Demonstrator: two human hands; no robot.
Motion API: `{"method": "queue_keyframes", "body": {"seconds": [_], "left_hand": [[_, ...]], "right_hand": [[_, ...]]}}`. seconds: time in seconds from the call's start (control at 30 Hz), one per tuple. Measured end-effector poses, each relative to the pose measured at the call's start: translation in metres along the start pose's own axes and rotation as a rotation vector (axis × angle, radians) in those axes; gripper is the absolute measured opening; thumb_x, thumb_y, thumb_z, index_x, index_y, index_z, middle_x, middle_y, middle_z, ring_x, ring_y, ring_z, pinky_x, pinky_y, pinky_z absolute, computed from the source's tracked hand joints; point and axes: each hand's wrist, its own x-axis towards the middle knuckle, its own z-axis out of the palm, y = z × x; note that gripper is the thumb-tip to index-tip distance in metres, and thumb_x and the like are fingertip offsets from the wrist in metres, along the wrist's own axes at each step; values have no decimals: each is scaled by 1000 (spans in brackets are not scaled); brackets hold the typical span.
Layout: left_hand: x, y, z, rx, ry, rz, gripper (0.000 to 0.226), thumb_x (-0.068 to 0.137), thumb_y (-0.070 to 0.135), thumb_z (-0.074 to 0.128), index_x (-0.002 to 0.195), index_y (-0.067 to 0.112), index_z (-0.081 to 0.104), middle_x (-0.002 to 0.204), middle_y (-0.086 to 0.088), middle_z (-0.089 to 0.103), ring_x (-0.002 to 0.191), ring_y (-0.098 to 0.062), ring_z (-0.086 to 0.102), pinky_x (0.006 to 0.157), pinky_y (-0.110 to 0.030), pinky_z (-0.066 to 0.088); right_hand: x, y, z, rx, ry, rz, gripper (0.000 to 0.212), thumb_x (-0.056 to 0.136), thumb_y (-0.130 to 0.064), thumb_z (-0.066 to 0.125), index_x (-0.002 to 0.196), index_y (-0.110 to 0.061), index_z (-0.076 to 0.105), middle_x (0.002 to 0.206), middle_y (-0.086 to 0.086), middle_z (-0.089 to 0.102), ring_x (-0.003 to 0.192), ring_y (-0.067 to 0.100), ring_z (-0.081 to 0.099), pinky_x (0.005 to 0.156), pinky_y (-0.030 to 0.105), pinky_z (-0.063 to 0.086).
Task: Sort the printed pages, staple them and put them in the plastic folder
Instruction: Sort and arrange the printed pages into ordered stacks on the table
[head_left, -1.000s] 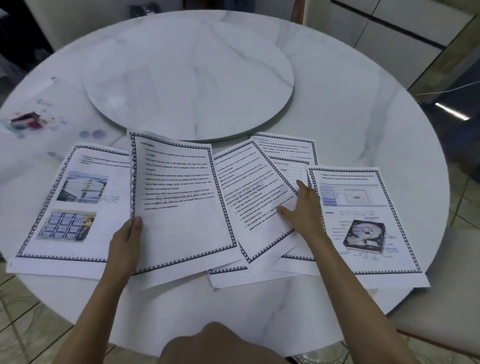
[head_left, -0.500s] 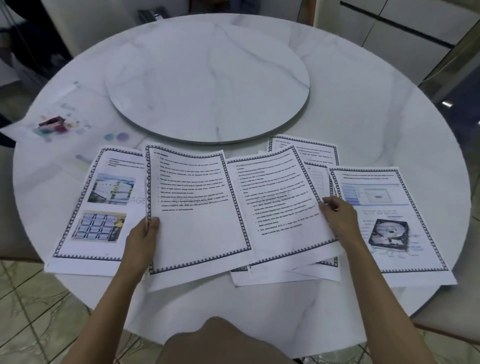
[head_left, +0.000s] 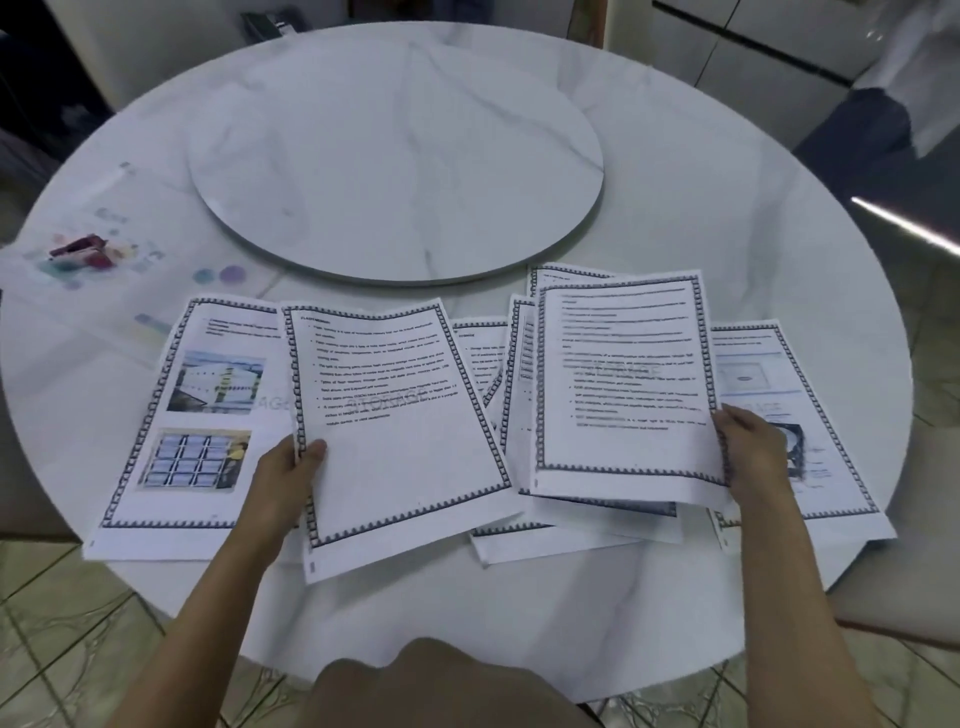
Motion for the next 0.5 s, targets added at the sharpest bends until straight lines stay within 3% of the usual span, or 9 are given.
{"method": "queue_keyframes", "body": {"seconds": [0.1,0.2,0.33,0.43,0.5], "left_hand": [[0,4,-1,-29,-2,-4,33,98,17,41,127,3,51,118,-11,57,100,-23,53,87,-35,40],[2,7,-2,-34,-24,-7,33,98,16,41,127,2,50,117,-13,57,98,-23,53,86,-34,39],[3,7,1,-29,-58,-27,32,98,15,41,125,1,51,119,-15,58,97,-24,54,86,-35,40],[-1,5,6,-44,-74,-30,32,98,17,41,126,4,50,126,-17,57,99,-25,54,87,-36,41],[-4,5,10,-66,-67,-25,34,99,19,39,130,8,47,127,-14,55,101,-24,53,88,-36,41]], "right_hand": [[2,-1,-3,60,104,25,33,90,-9,54,122,-2,56,128,16,57,109,25,54,102,33,41],[-2,-6,2,42,112,3,33,91,-8,53,123,0,54,128,16,56,116,28,52,97,26,40],[-22,-7,26,-11,18,-38,30,91,-7,52,120,2,56,122,17,59,97,21,52,85,23,40],[-46,-6,53,-37,-91,-80,29,90,-6,53,118,4,57,109,8,58,98,17,51,73,11,41],[-66,-3,72,-70,-171,-105,27,91,-6,51,116,2,57,104,8,58,94,15,51,73,14,38]]}}
